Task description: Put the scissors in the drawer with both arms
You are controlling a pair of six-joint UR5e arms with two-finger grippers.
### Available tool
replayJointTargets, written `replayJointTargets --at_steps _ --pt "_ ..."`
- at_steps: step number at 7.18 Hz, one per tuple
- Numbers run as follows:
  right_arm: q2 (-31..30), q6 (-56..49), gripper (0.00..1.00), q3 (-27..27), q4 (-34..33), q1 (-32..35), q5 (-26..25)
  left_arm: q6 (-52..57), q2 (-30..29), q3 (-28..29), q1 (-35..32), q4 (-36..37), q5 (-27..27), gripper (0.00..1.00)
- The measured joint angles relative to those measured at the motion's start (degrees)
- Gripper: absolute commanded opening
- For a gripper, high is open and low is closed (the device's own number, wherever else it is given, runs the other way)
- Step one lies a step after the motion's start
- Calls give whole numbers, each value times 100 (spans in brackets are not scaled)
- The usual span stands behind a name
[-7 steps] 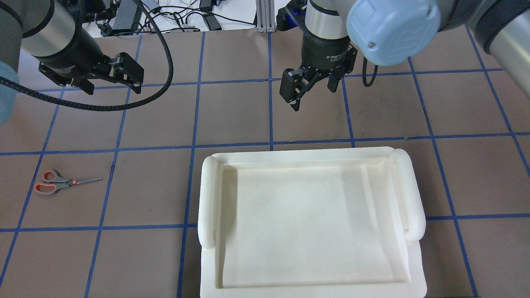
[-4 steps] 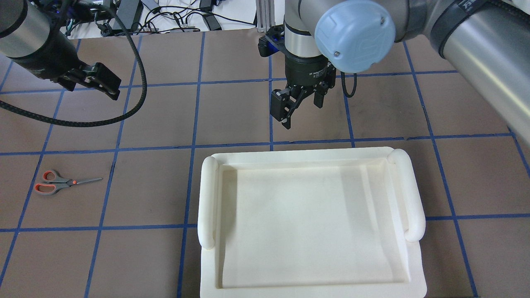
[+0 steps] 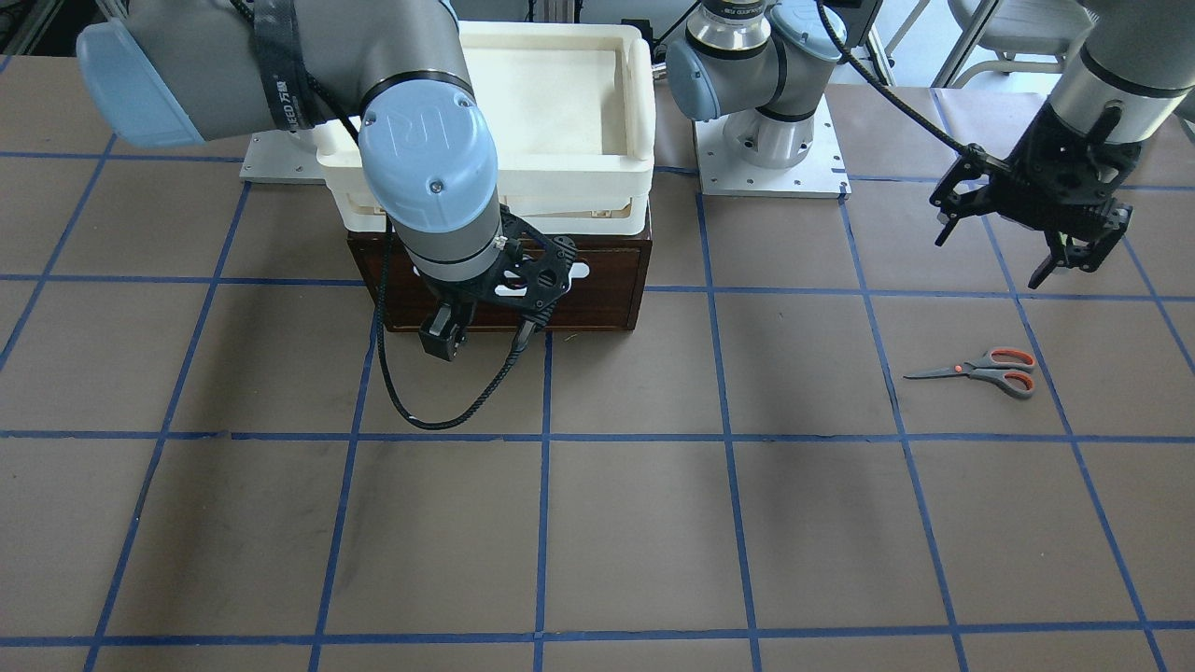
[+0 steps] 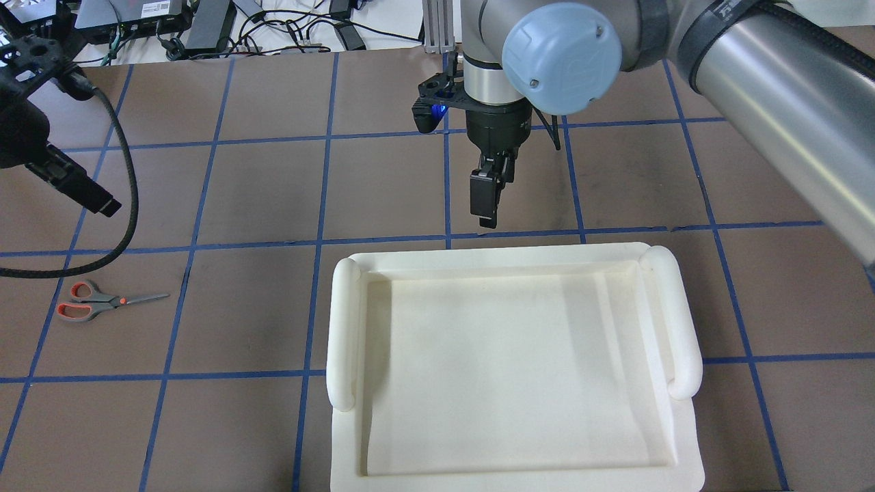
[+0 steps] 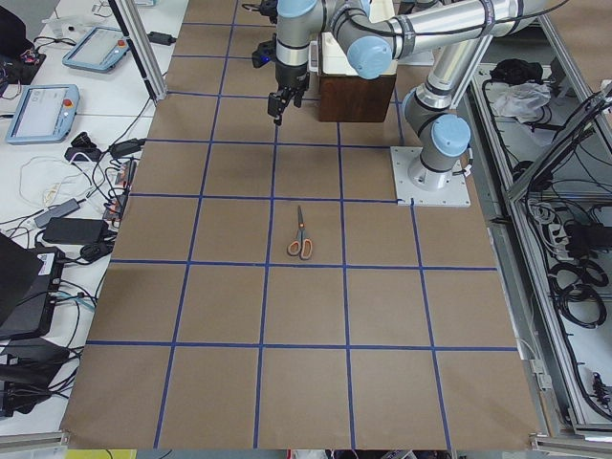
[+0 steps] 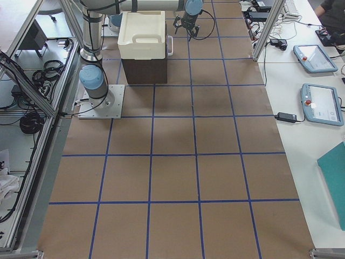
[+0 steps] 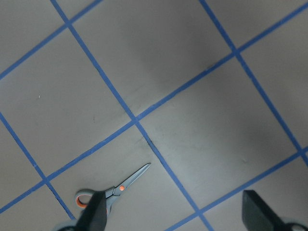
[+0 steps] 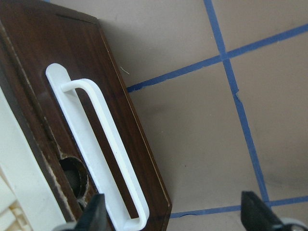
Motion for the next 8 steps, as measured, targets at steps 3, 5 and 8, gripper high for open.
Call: replayJointTargets --at_steps 3,5,8 --pt "179 -1292 100 65 -172 5 227 2857 -377 -370 1008 41 -11 100" --pt "318 -2174 100 103 -209 13 -14 4614 -911 -599 1256 810 30 100" --pt "371 -2597 100 185 -215 46 116 6129 -1720 -1167 1375 2659 340 100"
